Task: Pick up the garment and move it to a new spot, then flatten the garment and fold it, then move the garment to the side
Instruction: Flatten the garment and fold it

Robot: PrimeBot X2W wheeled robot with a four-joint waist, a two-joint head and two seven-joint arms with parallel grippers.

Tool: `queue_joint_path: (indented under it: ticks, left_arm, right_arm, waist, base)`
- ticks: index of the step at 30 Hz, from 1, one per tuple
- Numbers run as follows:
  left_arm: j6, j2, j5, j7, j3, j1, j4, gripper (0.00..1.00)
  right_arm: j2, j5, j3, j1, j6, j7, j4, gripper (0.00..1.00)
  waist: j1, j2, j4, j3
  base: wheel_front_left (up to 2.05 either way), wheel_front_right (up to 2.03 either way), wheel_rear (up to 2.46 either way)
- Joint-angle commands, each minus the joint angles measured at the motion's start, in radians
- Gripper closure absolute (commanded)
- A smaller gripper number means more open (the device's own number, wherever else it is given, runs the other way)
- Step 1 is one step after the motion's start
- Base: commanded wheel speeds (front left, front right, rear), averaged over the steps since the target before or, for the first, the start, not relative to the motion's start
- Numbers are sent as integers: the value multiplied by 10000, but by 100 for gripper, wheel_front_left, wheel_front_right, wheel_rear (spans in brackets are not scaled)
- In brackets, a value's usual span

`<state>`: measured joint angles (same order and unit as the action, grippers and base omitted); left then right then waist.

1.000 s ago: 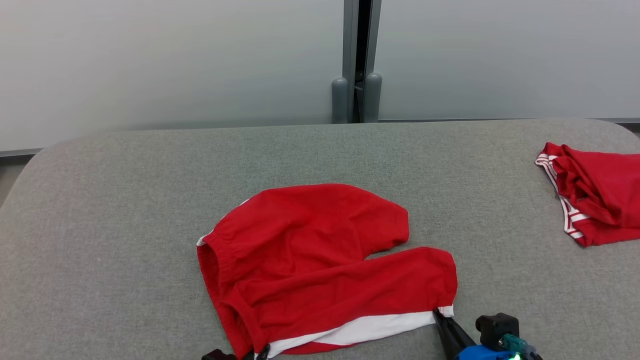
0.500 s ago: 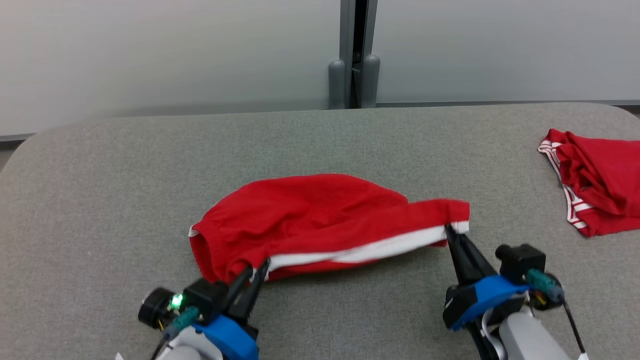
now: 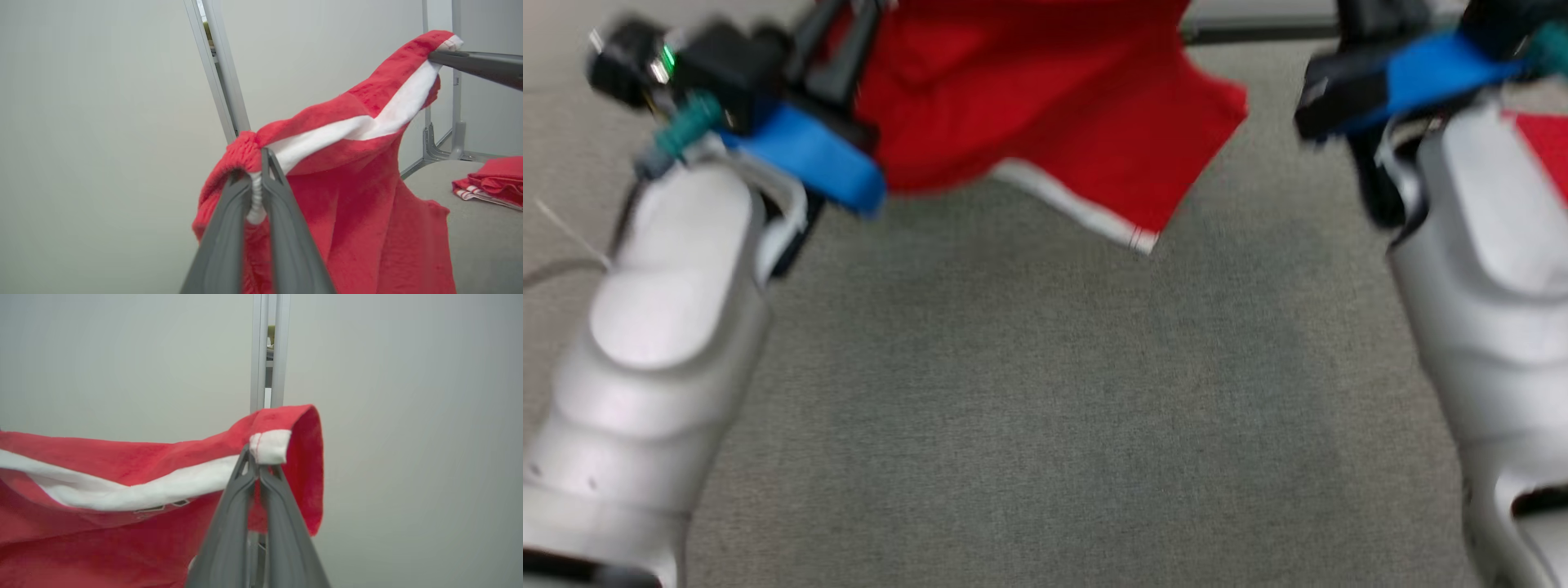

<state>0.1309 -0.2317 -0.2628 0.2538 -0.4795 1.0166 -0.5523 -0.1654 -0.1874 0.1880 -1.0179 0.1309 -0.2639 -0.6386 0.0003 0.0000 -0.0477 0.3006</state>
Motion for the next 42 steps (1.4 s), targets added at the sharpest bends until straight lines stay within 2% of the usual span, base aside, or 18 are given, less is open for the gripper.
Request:
queue_joint_path:
  ticks: [1, 8, 11, 14, 23, 26, 33, 42]
  left_arm:
    - [-12, -25, -28, 3, 15, 399, -95, 100]
    - [-12, 221, -188, 96, -141, 3369, -874, 100]
    - [-12, 423, -295, 107, -92, 3963, -981, 100]
    - [-13, 435, -369, 114, -9, 3815, -884, 100]
    - [-38, 488, -379, 119, 61, 1371, -349, 100]
    - [-51, 629, -290, 120, 132, 19, 122, 100]
    - [-75, 743, -99, 120, 173, -3766, 993, 100]
    - [-130, 859, -58, 120, 313, -7430, 2094, 100]
  right_arm:
    - [-25, -62, -43, -464, -4, 3, -85, 100]
    - [-284, -16, -77, -3352, -4, 3, -896, 100]
    - [-356, 31, -113, -3852, -4, 3, -983, 100]
    - [-353, 6, -62, -3663, -4, 3, -1073, 100]
    - [-340, -229, 69, -1116, -4, 3, -892, 100]
    - [-491, -163, 76, 309, -4, 3, -511, 100]
    - [-372, -647, 58, 3830, -4, 3, 446, 100]
    - [-493, -1125, 142, 7143, -4, 1, 1549, 100]
  waist:
    - [-3, 0, -339, 698]
    - [-3, 0, -449, 1545]
    - [-3, 0, -418, 1673]
    - [-3, 0, -402, 1720]
    - [-3, 0, -296, 1638]
    - [-3, 0, -187, 1411]
    - [-3, 0, -161, 416]
    - [-3, 0, -252, -816]
  base:
    - [0, 0, 0]
    - [0, 0, 0]
    - [0, 0, 0]
    - [0, 0, 0]
    - [0, 0, 0]
    - [0, 0, 0]
    - [0, 0, 0]
    - [0, 0, 0]
